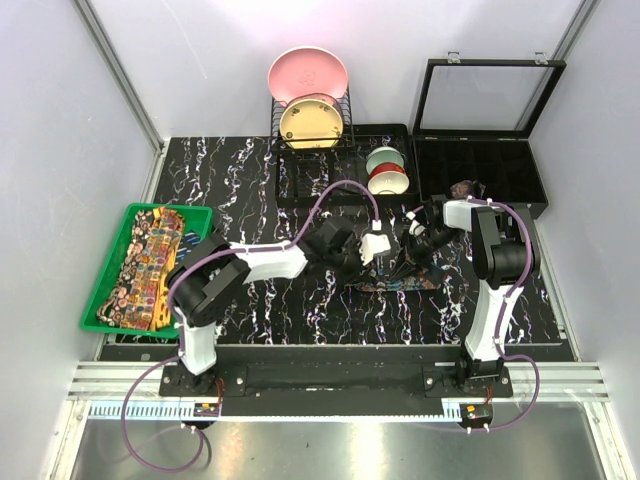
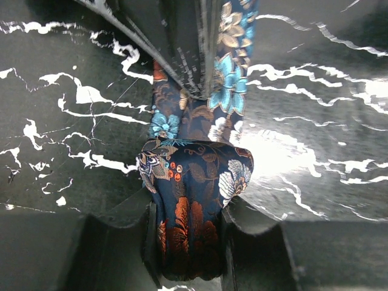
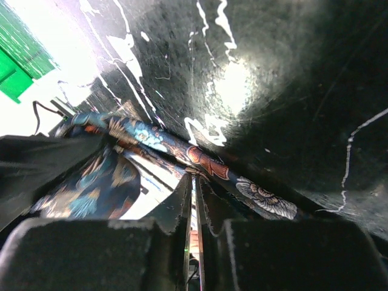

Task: Roll the ties
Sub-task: Roll the tie at the center of the board.

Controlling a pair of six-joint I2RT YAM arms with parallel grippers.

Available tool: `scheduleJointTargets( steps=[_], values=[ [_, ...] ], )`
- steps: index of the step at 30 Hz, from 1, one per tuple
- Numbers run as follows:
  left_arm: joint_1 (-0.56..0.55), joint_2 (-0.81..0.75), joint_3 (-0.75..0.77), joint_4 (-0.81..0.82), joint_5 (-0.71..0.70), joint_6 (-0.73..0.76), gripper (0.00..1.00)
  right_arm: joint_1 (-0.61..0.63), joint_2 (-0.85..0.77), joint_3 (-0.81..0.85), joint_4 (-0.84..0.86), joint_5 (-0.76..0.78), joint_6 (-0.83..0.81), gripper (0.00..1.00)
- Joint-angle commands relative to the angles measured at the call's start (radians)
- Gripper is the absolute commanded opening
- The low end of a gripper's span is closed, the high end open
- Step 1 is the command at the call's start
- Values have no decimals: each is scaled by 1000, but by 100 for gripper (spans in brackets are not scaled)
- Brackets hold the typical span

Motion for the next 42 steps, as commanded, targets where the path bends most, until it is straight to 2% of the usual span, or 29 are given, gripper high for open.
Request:
scheduleJointTargets(
  steps=[1,6,7,10,12,16,23,26,28,29,30,32,36,40,42],
  values=[
    [-13,56,50,-29,-70,45,13,8,21,1,15,98,-22,11],
    [-27,73,41,-67,-118,97,16,7,-57,29,24,-63,-33,21],
    [-25,78,47,-93,-119,99,16,5,-76,38,24,-92,-33,31],
    [-25,78,39,-98,-130,105,18,5,-128,40,25,-207,-31,50],
    [-28,78,38,-100,-130,103,19,10,-142,34,33,-265,-19,54],
    [-28,70,26,-90,-127,105,21,39,-127,18,38,-302,-16,54],
    [-25,65,13,-86,-110,113,22,85,-107,-25,120,-284,4,51],
    [-25,62,12,-83,-102,116,22,87,-85,-26,134,-252,-4,47],
    [-27,64,12,-84,-96,117,23,87,-79,-29,134,-224,-14,35],
    [-27,62,15,-86,-96,120,23,87,-78,-31,133,-218,-21,25],
    [-27,62,15,-87,-92,120,24,87,-76,-34,133,-213,-22,9],
    [-25,58,18,-92,-90,123,25,87,-75,-34,127,-192,-21,0],
    [-22,49,30,-100,-81,123,29,85,-81,-35,124,-148,-24,0],
    [-24,35,48,-106,-73,110,38,79,-90,-40,122,-86,-24,0],
    [-24,29,52,-103,-67,105,46,73,-95,-40,122,-65,-25,0]
  ],
)
